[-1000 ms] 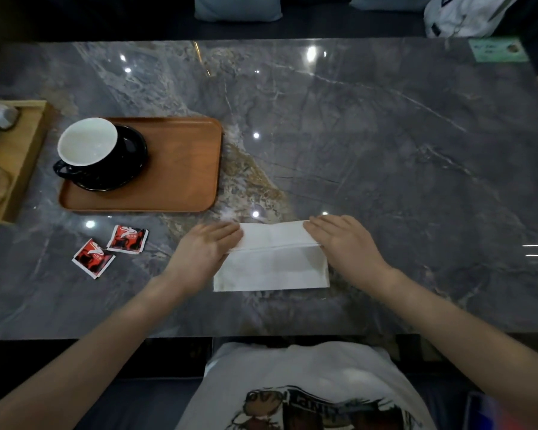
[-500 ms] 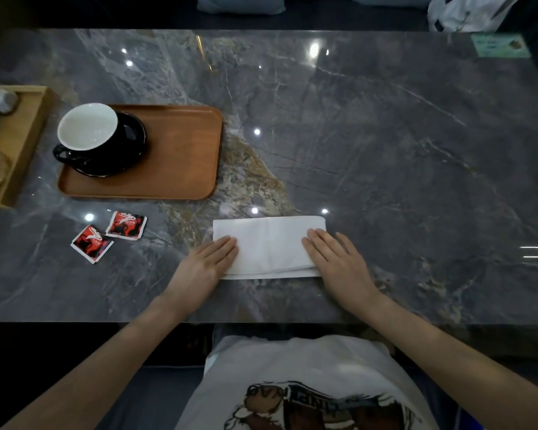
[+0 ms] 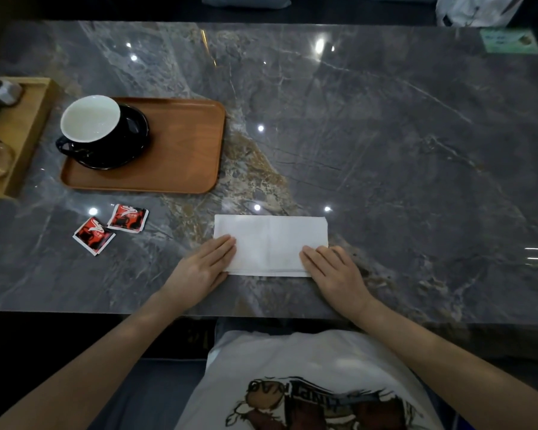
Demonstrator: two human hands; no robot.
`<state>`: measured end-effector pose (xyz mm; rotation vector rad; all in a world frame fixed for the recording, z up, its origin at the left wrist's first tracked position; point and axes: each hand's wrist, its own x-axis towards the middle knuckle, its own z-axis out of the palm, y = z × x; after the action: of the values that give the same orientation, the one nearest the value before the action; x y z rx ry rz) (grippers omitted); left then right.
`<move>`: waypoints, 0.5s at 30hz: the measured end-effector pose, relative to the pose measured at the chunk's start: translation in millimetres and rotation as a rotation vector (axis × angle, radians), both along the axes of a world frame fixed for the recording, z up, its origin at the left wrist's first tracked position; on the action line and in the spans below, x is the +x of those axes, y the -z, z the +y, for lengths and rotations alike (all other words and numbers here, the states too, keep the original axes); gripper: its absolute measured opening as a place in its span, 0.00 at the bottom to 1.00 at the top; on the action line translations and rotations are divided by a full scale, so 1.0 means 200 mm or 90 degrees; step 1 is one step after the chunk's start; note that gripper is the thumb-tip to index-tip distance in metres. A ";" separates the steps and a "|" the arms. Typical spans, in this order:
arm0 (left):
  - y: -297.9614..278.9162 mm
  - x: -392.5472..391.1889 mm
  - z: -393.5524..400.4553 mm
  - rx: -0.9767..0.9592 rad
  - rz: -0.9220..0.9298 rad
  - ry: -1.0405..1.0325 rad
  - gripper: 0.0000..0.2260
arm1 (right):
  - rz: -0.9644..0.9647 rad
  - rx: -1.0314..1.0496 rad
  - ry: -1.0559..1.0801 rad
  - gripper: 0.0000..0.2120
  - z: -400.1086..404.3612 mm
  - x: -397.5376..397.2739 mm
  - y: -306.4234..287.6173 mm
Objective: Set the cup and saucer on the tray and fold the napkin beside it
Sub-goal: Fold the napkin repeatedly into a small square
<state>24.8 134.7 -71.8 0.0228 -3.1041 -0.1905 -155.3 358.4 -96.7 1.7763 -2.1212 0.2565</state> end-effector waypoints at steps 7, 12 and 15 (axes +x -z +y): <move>0.04 0.01 0.06 0.006 0.134 -0.033 0.01 | -0.060 -0.095 -0.028 0.04 -0.01 0.00 0.04; 0.05 0.00 0.06 0.067 0.108 -0.063 0.03 | -0.052 -0.065 -0.068 0.06 0.00 -0.01 0.03; 0.04 0.00 0.07 0.177 0.111 -0.190 0.04 | -0.035 -0.060 -0.074 0.08 0.00 -0.01 0.02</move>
<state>24.0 148.6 -79.4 0.4462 -2.8300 -0.5748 -157.6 357.8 -101.2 1.8594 -2.0104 0.4338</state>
